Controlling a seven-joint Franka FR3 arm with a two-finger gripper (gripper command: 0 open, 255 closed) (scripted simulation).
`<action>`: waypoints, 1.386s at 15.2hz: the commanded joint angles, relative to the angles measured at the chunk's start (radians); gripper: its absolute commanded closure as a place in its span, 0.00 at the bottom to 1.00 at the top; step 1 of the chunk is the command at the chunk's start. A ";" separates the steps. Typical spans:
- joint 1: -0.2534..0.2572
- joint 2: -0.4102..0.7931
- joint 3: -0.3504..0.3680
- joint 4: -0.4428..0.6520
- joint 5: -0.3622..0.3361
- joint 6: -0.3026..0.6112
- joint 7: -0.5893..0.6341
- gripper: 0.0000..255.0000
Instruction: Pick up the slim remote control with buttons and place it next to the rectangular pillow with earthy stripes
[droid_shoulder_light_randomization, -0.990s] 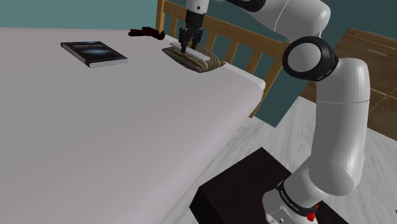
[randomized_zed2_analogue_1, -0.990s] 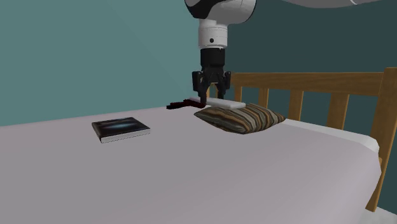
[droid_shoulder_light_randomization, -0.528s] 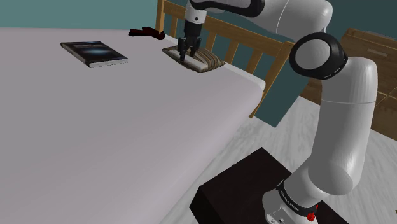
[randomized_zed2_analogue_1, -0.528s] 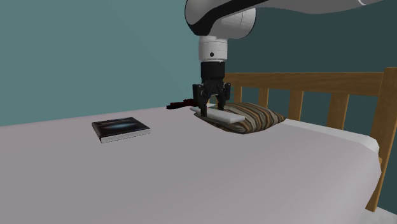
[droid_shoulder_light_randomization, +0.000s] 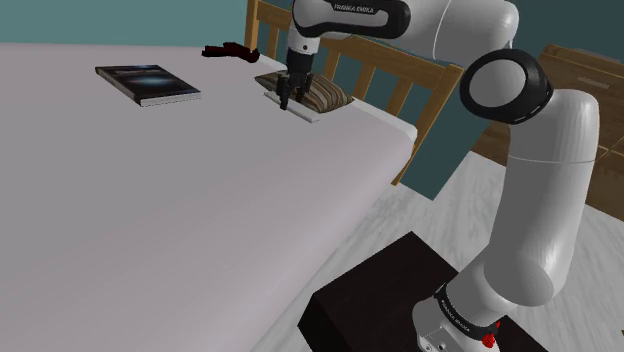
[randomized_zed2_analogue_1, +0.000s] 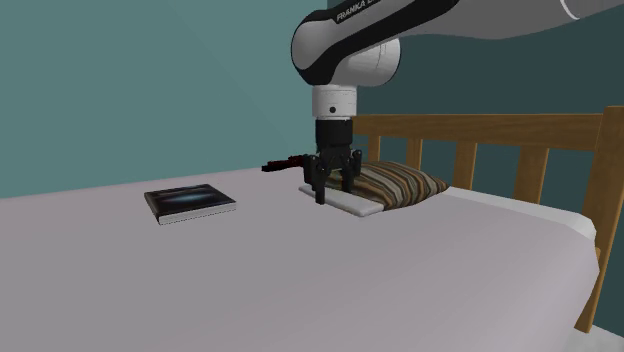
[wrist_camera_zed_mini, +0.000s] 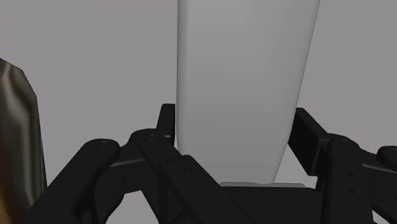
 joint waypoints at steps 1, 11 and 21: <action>-0.001 0.001 0.000 -0.025 -0.001 0.026 0.001 1.00; -0.007 0.010 -0.003 -0.145 -0.005 0.156 0.007 1.00; -0.008 0.020 -0.005 -0.180 -0.007 0.200 0.009 1.00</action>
